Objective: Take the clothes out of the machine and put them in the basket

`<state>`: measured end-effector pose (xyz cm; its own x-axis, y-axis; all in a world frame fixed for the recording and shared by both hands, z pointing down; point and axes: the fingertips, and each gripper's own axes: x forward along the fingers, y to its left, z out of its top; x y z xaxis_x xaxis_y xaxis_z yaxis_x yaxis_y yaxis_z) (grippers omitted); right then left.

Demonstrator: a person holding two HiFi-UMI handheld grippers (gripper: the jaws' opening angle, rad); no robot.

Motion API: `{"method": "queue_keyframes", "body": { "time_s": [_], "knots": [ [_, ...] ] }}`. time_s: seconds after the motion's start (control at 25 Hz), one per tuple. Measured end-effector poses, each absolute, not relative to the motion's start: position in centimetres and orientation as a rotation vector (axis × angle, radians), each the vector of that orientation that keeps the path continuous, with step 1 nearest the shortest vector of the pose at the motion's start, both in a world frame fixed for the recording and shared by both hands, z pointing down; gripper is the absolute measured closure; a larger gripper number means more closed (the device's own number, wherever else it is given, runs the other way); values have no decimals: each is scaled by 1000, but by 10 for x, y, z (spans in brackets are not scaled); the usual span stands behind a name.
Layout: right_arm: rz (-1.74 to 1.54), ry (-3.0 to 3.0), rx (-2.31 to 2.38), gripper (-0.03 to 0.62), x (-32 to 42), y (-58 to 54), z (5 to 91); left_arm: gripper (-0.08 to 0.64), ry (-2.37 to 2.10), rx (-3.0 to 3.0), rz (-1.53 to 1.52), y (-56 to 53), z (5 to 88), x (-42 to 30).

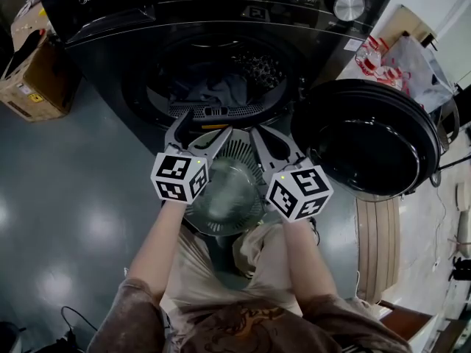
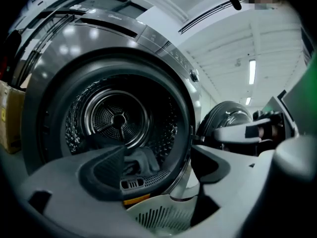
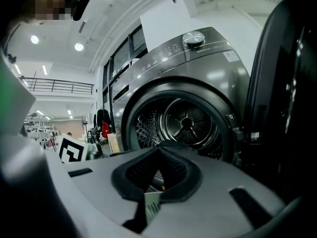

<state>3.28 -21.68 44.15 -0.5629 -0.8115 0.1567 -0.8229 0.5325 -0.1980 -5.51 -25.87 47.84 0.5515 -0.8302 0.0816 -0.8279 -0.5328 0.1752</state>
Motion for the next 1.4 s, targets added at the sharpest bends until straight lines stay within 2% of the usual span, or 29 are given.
{"method": "queue_keyframes", "body": {
  "time_s": [0.2, 0.64, 0.92, 0.96, 1.04, 1.12, 1.28, 1.4],
  "knots": [
    [359, -2701, 1476, 595, 41, -220, 436, 104, -1423, 2574, 59, -294, 501, -56],
    [311, -2591, 1575, 595, 68, -218, 440, 83, -1450, 2546, 357, -380, 557, -31],
    [335, -2596, 1589, 595, 69, -215, 438, 86, -1453, 2486, 422, -410, 583, -24],
    [336, -2600, 1589, 594, 69, -214, 438, 103, -1451, 2476, 417, -411, 585, -24],
    [332, -2607, 1585, 594, 68, -213, 436, 275, -1441, 2454, 386, -412, 586, -26],
    [326, -2609, 1581, 595, 67, -213, 435, 345, -1427, 2453, 374, -410, 586, -26],
    [323, -2611, 1588, 595, 69, -214, 434, 427, -1408, 2457, 368, -401, 585, -25],
    [336, -2623, 1585, 595, 66, -214, 433, 453, -1379, 2446, 349, -387, 584, -22]
  ]
}}
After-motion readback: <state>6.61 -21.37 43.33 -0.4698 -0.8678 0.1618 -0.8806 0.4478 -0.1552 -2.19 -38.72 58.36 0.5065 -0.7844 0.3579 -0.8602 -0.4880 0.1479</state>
